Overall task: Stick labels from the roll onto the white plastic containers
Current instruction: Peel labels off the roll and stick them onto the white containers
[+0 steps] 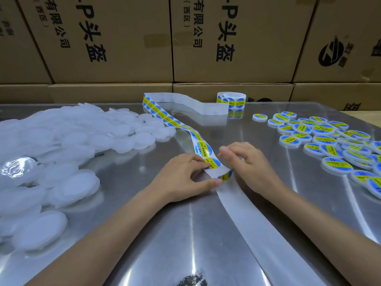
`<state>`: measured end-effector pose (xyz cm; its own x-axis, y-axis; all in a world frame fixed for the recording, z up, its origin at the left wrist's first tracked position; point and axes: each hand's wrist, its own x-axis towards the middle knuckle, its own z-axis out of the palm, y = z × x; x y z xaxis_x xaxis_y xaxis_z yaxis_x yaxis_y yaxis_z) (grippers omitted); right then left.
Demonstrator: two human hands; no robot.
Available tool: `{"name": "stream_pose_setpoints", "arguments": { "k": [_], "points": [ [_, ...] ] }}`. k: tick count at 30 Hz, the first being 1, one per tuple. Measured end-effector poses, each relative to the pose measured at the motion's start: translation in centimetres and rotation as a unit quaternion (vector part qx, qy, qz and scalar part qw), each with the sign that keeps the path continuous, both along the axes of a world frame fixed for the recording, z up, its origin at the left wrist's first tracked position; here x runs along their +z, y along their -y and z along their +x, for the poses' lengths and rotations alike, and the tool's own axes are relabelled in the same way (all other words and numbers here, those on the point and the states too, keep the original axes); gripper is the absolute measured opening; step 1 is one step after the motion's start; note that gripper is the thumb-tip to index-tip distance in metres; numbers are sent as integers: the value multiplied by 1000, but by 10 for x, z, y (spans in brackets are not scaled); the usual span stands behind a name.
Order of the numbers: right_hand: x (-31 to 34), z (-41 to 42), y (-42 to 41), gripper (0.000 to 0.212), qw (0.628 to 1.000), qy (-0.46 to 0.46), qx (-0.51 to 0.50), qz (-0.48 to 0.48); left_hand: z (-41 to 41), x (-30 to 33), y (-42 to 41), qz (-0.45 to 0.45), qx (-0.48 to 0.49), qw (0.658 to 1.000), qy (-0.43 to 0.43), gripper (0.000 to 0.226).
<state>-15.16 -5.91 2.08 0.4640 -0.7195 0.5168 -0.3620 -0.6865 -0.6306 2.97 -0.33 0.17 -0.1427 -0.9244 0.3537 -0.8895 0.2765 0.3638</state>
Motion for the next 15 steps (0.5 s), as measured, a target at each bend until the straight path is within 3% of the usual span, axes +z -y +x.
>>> {"name": "stream_pose_setpoints", "arguments": {
  "k": [3,6,9,12,15],
  "points": [
    [5,-1,-3,48,988,113,4,109,0,1,-1,22,-4,1000,3,61],
    [10,-1,-2,50,963,194,8,188,1,4,-1,-11,2,997,-71,44],
    [9,-2,-2,26,945,213,4,247,8,5,1,-80,87,988,-103,50],
    [4,-4,0,10,927,227,2,298,18,2,1,-12,196,977,-82,72],
    [2,-4,2,12,906,242,10,347,21,0,1,-20,191,974,-117,65]
  ]
}}
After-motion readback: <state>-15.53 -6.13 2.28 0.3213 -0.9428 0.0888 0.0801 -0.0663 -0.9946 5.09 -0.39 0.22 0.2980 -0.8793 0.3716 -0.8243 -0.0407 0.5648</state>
